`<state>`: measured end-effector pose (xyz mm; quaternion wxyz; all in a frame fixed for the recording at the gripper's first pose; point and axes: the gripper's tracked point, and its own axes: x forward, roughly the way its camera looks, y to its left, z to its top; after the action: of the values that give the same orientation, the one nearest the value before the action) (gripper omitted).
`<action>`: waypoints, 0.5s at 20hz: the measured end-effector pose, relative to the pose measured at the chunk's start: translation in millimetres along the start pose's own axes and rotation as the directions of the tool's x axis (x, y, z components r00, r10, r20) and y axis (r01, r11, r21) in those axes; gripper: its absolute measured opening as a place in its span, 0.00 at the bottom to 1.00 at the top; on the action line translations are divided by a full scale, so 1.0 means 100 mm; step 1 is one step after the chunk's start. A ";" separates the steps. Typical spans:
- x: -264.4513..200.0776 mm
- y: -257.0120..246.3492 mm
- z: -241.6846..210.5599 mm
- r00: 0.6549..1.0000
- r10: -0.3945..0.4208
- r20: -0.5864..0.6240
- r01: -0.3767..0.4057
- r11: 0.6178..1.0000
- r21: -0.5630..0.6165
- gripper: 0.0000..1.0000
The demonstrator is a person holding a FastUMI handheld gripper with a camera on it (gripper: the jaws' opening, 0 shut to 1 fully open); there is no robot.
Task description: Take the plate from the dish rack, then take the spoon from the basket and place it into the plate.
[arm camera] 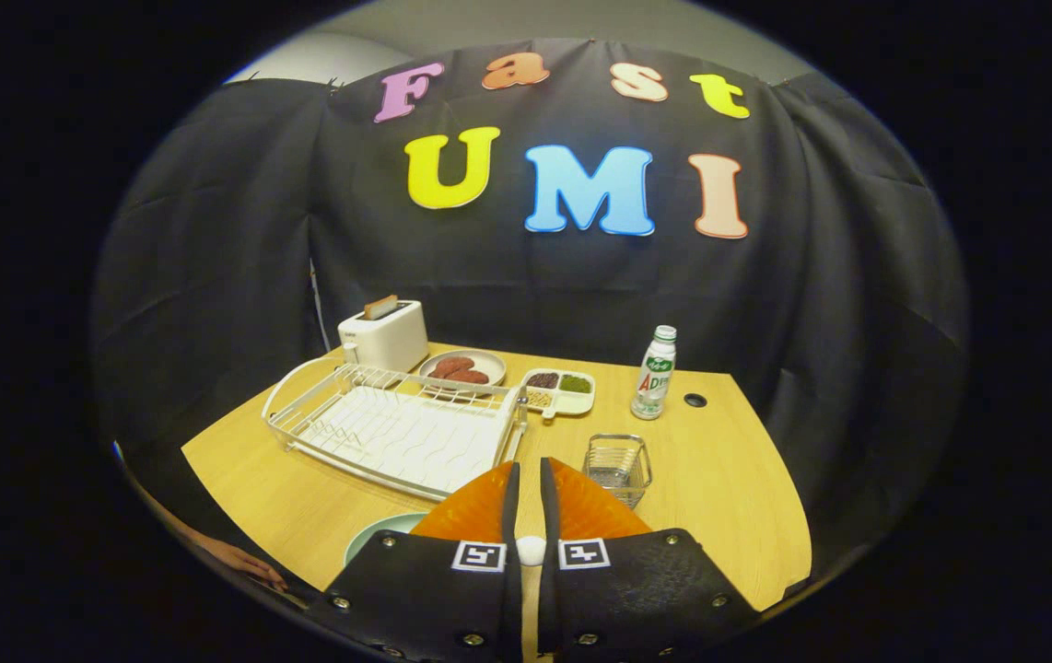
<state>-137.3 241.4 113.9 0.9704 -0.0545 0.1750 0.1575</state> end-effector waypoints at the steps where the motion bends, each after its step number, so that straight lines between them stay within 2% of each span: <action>1: 0.04 0.08 -0.03 1.000 0.018 -0.011 -0.018 1.000 -0.011 0.07; 10: 0.35 0.60 -0.21 0.985 0.148 -0.089 -0.155 0.984 -0.084 0.07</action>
<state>-132.1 304.8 79.0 0.9440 -0.0915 0.2114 0.2364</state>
